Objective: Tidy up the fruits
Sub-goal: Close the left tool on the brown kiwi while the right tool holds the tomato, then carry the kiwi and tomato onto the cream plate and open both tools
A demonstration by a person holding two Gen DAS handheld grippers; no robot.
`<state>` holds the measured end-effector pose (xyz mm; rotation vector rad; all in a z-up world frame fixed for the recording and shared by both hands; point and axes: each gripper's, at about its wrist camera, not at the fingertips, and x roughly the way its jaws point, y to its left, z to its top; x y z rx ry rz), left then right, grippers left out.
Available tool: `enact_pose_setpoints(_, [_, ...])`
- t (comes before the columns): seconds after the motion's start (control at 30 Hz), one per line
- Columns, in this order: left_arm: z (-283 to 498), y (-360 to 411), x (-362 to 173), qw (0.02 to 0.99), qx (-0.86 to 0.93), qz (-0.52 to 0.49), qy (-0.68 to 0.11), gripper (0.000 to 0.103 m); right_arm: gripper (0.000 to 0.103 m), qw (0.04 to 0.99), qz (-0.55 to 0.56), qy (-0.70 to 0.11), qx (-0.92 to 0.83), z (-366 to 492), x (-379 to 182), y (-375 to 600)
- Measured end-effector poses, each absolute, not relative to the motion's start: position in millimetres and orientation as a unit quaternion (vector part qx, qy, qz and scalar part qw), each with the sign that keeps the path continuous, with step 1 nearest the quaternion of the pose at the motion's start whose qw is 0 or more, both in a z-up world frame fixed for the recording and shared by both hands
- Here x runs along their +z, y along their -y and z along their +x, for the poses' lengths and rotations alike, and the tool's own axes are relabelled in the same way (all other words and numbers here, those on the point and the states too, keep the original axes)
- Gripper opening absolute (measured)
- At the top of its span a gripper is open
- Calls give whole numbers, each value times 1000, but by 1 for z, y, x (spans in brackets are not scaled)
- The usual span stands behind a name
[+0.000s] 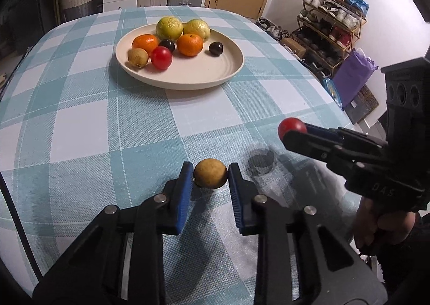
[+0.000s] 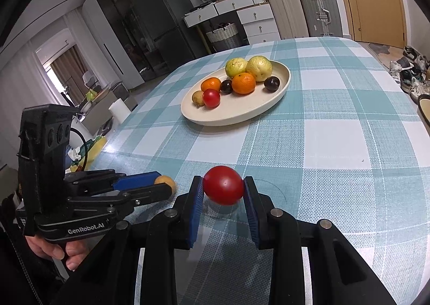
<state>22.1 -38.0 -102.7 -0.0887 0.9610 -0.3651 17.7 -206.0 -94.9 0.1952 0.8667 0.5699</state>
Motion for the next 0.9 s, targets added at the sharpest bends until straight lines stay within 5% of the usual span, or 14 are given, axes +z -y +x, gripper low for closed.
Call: enact_pose_setpoints(0.9, [115, 21, -54, 877, -184, -96, -433, 24, 31, 863, 102, -407, 281, 82, -81, 191])
